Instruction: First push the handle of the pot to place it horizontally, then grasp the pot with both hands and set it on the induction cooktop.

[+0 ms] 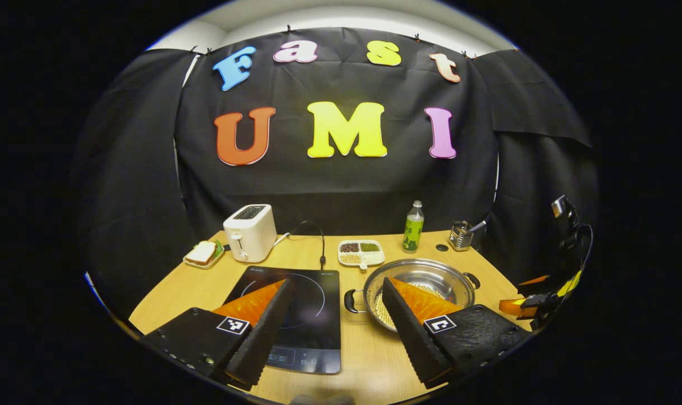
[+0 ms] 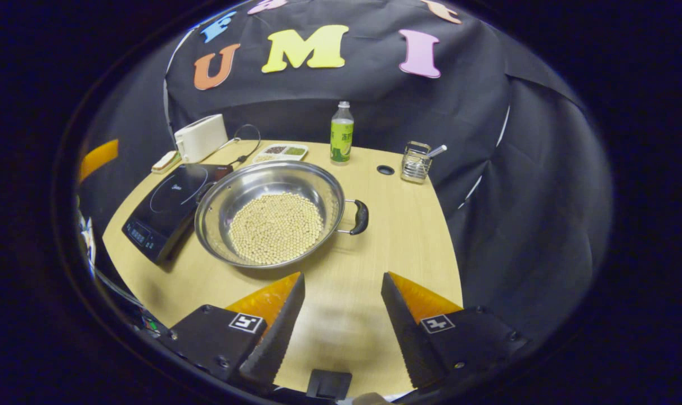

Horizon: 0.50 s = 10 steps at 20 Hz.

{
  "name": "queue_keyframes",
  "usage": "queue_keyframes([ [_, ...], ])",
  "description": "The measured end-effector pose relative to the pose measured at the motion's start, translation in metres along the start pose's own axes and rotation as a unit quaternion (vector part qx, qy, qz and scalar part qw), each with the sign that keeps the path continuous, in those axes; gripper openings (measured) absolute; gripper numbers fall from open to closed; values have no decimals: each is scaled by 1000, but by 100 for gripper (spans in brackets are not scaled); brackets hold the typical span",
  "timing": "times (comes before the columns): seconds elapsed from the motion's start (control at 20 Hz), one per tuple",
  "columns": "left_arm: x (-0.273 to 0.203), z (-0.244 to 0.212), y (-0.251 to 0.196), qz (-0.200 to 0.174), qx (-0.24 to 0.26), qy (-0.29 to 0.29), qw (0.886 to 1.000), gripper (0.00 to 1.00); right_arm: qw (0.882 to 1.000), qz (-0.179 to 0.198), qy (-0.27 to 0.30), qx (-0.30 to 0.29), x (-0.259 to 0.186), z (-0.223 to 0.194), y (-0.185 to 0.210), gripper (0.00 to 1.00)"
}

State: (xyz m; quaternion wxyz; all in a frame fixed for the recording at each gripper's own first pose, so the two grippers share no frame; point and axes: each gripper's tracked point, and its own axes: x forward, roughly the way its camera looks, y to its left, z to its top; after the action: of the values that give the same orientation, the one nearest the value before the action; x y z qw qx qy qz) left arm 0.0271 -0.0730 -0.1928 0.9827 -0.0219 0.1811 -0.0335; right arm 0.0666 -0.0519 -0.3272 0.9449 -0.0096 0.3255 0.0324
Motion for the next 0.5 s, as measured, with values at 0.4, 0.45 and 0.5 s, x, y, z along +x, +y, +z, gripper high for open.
queue_keyframes([
  [0.4, 80, -56, -26, -18, -9, 77, 997, 97, 999, 27, -11, 23, 45, 42, 9, 96],
  [0.45, 92, -61, -28, -13, -6, 85, 996, 97, 999, 29, -5, 24, 57, 46, 8, 95],
  [0.5, 104, -64, -28, -7, -4, 88, 996, 97, 999, 28, 2, 25, 69, 50, 6, 95],
])
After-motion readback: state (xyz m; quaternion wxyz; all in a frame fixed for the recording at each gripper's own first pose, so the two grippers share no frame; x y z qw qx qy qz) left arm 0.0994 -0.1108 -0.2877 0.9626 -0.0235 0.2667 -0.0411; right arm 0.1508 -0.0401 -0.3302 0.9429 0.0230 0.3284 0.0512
